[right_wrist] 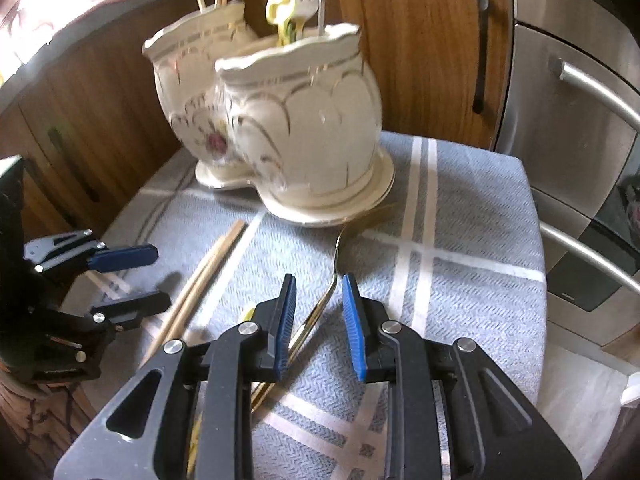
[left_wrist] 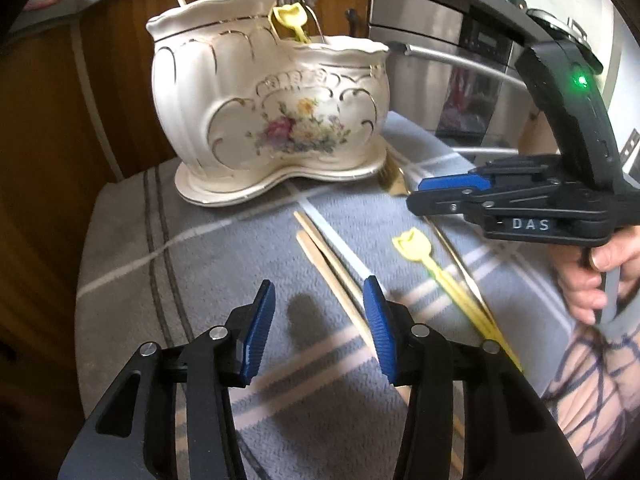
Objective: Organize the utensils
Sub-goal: 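Grasp a fourth chopstick with the left tool while the right tool grasps the gold fork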
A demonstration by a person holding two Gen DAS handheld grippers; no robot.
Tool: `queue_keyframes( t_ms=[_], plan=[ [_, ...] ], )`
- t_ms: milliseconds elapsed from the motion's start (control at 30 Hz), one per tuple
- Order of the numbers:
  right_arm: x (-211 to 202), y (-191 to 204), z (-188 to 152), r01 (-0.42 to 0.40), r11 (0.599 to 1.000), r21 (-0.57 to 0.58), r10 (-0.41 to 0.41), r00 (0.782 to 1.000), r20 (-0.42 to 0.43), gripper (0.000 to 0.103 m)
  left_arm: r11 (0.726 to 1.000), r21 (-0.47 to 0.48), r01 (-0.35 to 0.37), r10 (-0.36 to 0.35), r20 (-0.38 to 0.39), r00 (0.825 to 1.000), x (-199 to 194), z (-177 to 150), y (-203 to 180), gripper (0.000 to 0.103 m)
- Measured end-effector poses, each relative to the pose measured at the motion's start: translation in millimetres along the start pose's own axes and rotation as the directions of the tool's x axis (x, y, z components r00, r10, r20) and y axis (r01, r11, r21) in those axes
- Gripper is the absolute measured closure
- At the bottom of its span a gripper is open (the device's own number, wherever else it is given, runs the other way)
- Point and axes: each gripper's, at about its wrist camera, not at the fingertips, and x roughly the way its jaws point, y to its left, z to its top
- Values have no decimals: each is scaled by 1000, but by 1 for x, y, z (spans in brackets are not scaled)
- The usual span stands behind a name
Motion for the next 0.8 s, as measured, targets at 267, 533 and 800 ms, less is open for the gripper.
queue_keyframes(
  t_ms=[267, 533, 800],
  plan=[
    [2, -1, -4, 15, 1000, -24, -15, 1000, -15, 79, 998, 47, -32, 33, -36, 999, 3, -7, -6, 57],
    [-3, -8, -8, 29, 997, -78, -31, 999, -24, 88, 997, 68, -28, 34, -79, 996, 4, -8, -2, 59],
    [-6, -9, -14, 114, 977, -179, -122, 992, -38, 90, 995, 88, -37, 47, -115, 992, -3, -13, 6, 79]
  ],
)
